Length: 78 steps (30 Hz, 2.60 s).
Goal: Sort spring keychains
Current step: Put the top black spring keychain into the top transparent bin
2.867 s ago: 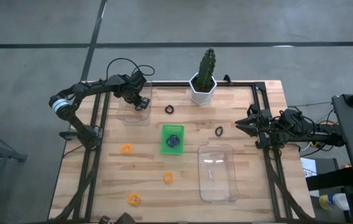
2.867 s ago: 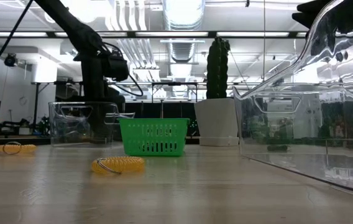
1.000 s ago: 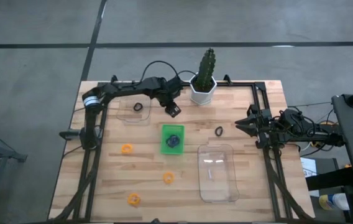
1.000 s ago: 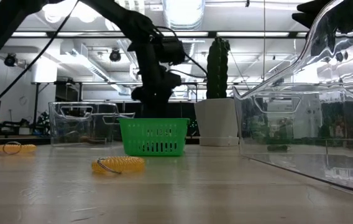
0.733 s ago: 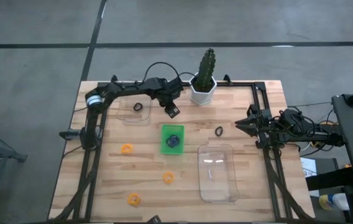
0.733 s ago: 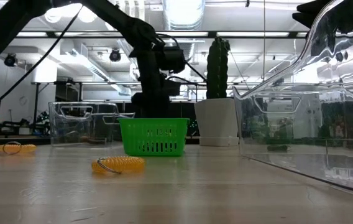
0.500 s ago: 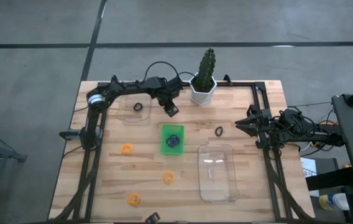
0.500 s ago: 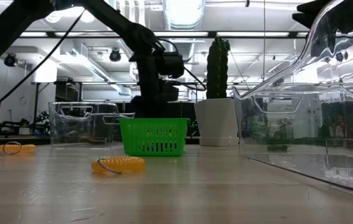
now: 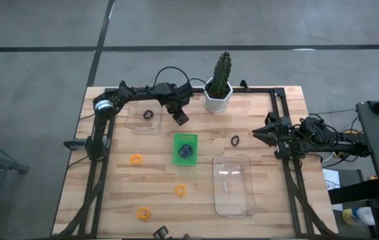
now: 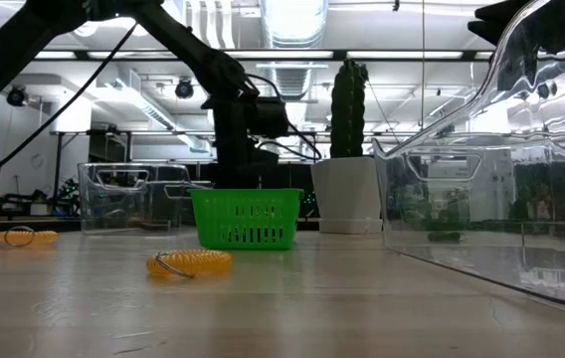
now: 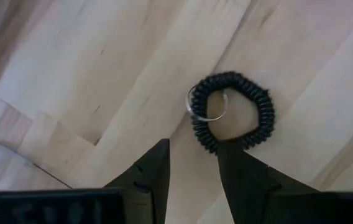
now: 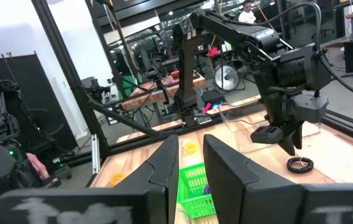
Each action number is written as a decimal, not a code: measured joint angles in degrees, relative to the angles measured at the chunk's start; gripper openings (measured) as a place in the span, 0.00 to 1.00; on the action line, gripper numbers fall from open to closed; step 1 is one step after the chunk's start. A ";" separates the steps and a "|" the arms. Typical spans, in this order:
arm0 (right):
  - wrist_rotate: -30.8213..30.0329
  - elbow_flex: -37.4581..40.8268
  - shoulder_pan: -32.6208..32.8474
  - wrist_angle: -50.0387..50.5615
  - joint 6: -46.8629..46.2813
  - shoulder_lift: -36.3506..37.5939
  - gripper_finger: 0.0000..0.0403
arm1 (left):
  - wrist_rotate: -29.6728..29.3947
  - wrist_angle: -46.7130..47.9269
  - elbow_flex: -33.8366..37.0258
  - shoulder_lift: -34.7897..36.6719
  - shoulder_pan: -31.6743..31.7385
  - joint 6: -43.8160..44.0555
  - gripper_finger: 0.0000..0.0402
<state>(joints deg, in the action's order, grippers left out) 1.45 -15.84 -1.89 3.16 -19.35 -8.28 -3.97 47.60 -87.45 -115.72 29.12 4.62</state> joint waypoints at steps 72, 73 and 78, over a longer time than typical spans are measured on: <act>-0.02 0.00 0.00 -0.04 -0.17 -0.02 0.19 | -1.31 -4.79 3.22 0.37 -2.49 11.26 0.32; -0.02 0.00 0.02 -0.04 -0.17 0.00 0.19 | -1.43 -4.79 3.20 0.37 -2.60 11.22 0.32; -0.02 0.00 0.00 -0.04 -0.17 -0.02 0.20 | -1.57 -4.96 2.72 0.42 -3.71 7.93 0.32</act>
<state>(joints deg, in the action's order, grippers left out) 1.43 -15.84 -1.89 3.11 -19.53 -8.29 -5.53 42.64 -84.73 -115.30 25.41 12.55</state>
